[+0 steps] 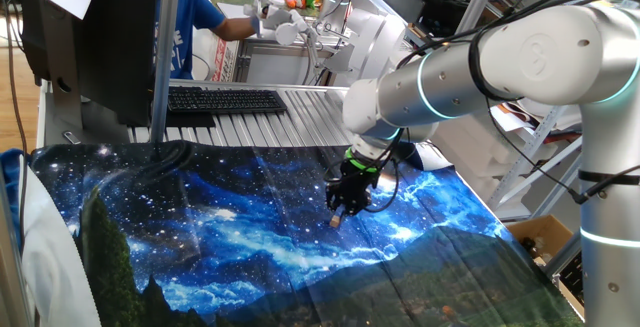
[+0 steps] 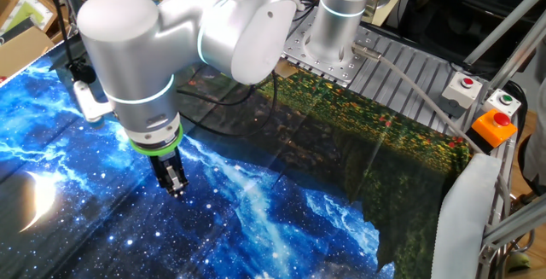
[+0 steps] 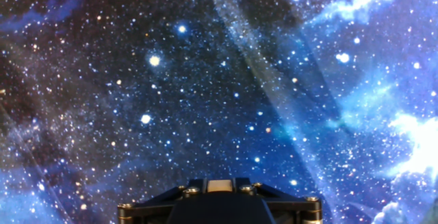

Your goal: Pick up the small block on the left and move it to the right

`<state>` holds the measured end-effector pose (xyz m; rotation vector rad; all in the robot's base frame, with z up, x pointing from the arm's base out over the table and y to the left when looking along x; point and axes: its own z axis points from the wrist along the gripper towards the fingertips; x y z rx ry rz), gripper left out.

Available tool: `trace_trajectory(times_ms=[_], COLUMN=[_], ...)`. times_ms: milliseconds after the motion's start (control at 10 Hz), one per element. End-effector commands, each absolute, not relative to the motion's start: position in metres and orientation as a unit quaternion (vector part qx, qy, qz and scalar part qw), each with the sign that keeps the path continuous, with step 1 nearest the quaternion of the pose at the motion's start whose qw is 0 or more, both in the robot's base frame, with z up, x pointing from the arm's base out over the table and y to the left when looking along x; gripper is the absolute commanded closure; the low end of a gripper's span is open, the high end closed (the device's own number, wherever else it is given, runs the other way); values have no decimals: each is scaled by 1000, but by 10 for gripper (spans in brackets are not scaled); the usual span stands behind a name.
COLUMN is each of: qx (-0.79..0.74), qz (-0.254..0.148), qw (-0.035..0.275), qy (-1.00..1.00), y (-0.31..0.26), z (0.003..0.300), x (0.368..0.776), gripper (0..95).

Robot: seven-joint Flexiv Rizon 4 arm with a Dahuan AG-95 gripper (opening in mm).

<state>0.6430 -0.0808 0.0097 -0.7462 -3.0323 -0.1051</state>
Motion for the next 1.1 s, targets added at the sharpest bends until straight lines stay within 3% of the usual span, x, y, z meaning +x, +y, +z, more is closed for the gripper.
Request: trace_trajectory(times_ms=[100,700,1100], qx=[-230,-227,-205], qz=[-27,-24,-28], qw=[14,23,42], qy=[-973,-973,-977], y=[-81,-71,-72], z=[14,37,78], x=[644,644,647], gripper=[950,950,950])
